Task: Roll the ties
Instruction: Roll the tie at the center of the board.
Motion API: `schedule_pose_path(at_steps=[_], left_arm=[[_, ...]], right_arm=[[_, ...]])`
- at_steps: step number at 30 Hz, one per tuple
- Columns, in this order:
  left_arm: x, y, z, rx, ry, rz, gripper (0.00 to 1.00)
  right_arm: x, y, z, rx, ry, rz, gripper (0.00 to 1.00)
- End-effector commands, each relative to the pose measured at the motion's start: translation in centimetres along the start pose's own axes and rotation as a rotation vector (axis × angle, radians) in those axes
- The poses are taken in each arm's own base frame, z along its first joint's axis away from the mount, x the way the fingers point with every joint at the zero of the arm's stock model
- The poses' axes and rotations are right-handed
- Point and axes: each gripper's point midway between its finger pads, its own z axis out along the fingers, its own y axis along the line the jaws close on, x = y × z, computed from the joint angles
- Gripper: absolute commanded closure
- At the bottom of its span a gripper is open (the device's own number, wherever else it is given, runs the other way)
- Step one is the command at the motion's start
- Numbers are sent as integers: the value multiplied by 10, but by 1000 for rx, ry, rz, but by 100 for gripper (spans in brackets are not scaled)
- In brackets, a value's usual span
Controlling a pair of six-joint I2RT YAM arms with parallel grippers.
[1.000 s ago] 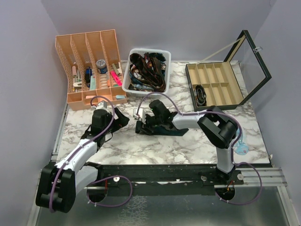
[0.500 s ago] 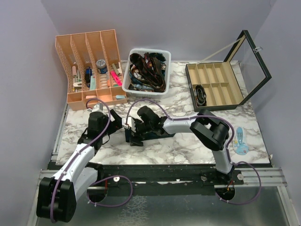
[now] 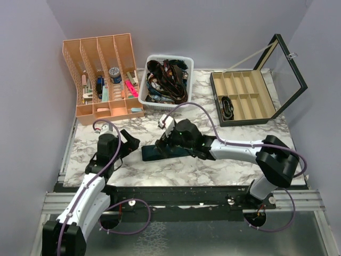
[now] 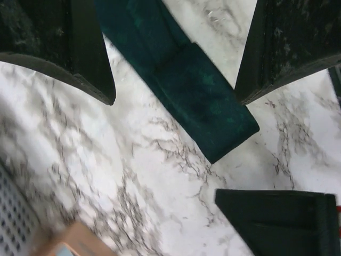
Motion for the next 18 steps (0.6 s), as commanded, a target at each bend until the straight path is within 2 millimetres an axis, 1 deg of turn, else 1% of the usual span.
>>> schedule_pose_path(at_steps=[1, 3, 5, 7, 9, 11, 12, 13, 16, 18], left_arm=[[8, 7, -6, -3, -9, -47, 8], [7, 4, -8, 16, -20, -54, 8], [7, 5, -9, 10, -19, -41, 8], [7, 5, -8, 4, -12, -35, 8], [9, 2, -7, 22, 5, -33, 9], [13, 0, -6, 30, 33, -23, 10], [14, -1, -6, 35, 39, -22, 10], [14, -3, -6, 50, 44, -20, 10], [19, -14, -6, 122, 61, -7, 10], [23, -13, -6, 127, 70, -14, 11]], right_arm=[[33, -18, -25, 205, 102, 455, 0], [45, -8, -31, 163, 134, 606, 0], [54, 1, -33, 164, 159, 743, 8], [60, 11, -30, 140, 166, 855, 15], [64, 19, -24, 99, 165, 897, 24], [68, 20, -17, 104, 180, 928, 31], [68, 19, -13, 104, 186, 932, 36], [67, 18, -10, 103, 190, 929, 40], [60, 18, -4, 88, 181, 920, 41], [55, 17, -3, 86, 169, 922, 41]])
